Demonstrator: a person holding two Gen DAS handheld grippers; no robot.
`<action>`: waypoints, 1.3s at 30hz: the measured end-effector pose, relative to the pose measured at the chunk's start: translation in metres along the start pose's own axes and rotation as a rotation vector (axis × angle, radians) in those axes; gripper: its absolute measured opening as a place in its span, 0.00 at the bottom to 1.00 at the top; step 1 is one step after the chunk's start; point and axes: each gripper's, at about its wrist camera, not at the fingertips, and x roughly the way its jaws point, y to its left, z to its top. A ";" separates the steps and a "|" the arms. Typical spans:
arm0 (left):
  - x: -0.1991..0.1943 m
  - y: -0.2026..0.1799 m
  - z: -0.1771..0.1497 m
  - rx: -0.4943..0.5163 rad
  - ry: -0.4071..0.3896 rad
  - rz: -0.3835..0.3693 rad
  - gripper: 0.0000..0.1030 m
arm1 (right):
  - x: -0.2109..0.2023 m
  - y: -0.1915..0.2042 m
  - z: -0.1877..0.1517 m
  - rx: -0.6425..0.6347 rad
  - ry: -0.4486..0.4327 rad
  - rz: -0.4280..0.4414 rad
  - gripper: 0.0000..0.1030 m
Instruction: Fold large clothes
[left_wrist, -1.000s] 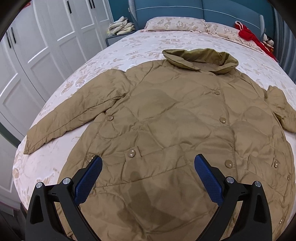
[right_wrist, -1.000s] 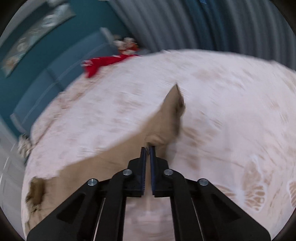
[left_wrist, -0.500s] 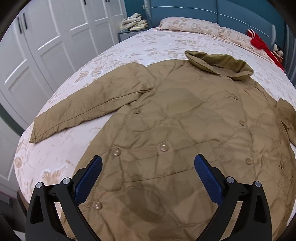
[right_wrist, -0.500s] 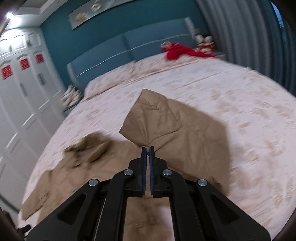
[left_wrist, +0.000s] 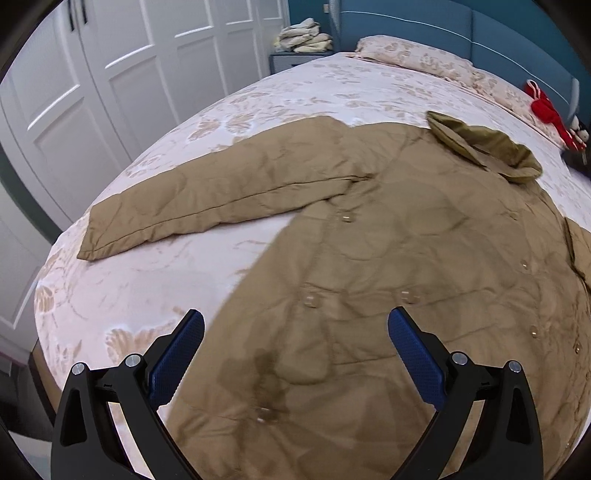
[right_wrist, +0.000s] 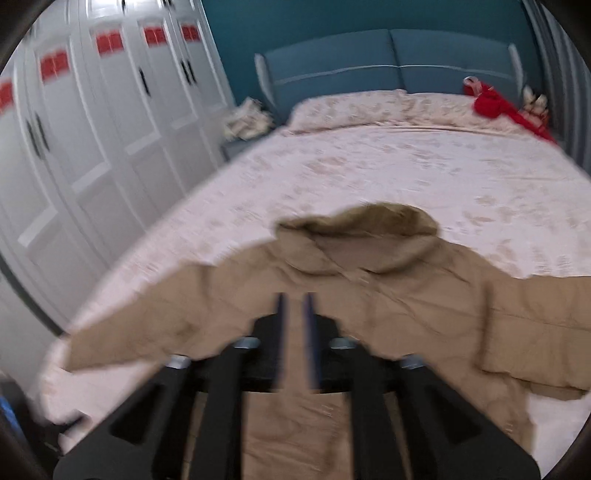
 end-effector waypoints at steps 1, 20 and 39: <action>0.001 0.005 0.000 -0.007 0.000 0.003 0.95 | -0.001 -0.001 -0.006 -0.022 -0.006 -0.057 0.58; 0.024 0.021 -0.002 -0.062 0.052 0.020 0.95 | 0.045 -0.157 -0.031 0.069 0.209 -0.273 0.08; 0.034 0.062 0.003 -0.148 0.068 -0.004 0.95 | 0.102 0.122 -0.047 -0.017 0.338 0.363 0.27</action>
